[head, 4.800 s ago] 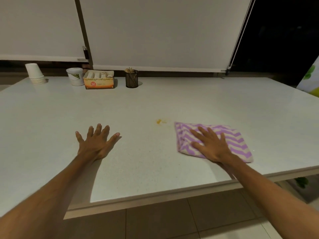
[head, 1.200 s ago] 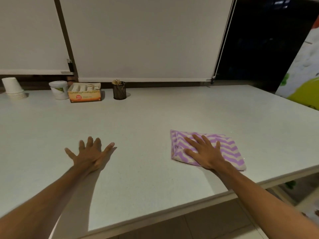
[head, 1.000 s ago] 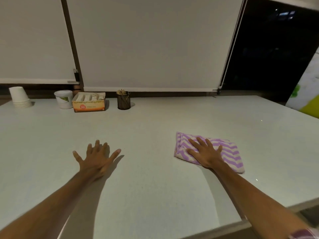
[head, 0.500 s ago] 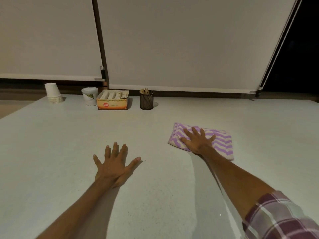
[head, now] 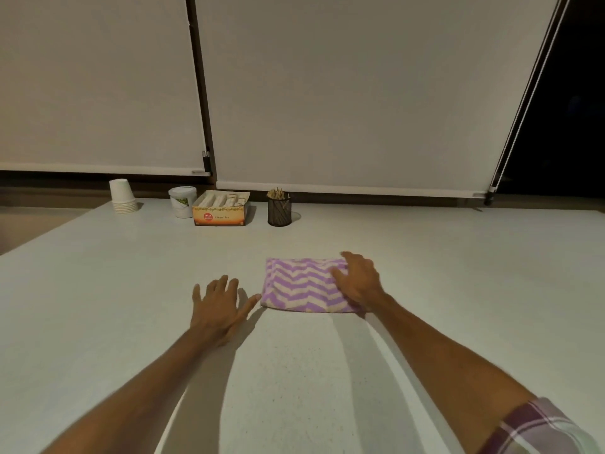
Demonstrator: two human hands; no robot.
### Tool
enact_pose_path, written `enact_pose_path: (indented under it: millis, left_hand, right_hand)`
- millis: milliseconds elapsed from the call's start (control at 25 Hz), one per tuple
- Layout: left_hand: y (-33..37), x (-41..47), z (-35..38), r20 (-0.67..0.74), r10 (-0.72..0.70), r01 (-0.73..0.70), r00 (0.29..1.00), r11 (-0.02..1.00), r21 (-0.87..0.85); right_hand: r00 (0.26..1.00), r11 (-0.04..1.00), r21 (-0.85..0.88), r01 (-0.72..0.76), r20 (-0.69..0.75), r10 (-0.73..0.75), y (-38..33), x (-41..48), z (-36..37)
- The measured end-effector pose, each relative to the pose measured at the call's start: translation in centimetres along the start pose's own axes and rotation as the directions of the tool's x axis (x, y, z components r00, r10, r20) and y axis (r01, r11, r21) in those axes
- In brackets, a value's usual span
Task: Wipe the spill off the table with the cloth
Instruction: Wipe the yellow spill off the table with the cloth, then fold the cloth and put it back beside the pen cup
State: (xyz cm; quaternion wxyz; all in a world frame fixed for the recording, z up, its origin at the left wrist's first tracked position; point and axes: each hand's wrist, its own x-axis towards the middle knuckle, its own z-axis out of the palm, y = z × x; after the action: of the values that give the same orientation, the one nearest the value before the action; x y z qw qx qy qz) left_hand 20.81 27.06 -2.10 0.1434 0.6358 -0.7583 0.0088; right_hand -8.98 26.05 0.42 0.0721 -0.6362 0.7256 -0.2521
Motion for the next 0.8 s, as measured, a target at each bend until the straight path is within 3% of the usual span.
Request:
enact_pose_path:
  millis: [80,160,400,560,680,760,800]
  left_hand:
    - [1.4,1.6,-0.7,0.038,-0.012,0.014,0.999,0.998,-0.062]
    - [2.8,3.2,-1.1,0.165,0.020,-0.005,0.986,0.996,-0.093]
    - [4.7,6.1,0.0,0.407,0.075,-0.033,0.910,0.994,-0.108]
    - [6.6,7.2,1.2,0.407,0.052,0.007,0.912,0.990,-0.140]
    - [7.6,7.9,0.4,0.334,0.050,-0.011,0.941,0.993,-0.116]
    - [8.2,8.4,-0.2,0.336,-0.038,0.169,0.941,0.914,-0.368]
    - [8.3,8.8,-0.5,0.372,-0.126,0.320,0.920,0.789,-0.525]
  right_hand:
    - [0.987,0.987,0.000,-0.162,0.002,0.162,1.7,0.3,-1.2]
    - [0.968,0.969,-0.002,-0.247,0.042,0.247,2.3,0.6,-1.6]
    - [0.957,0.965,0.030,-0.260,0.145,0.253,1.0,1.3,-0.1]
    - [0.897,0.897,-0.118,-0.427,0.069,0.436,-0.3,1.6,0.5]
    - [0.852,0.851,-0.075,-0.520,0.029,0.523,-1.1,1.9,0.1]
    - [0.825,0.826,-0.033,-0.562,0.035,0.563,-1.4,2.2,-0.5]
    - [0.818,0.819,-0.034,-0.572,0.054,0.573,-1.3,2.4,-0.7]
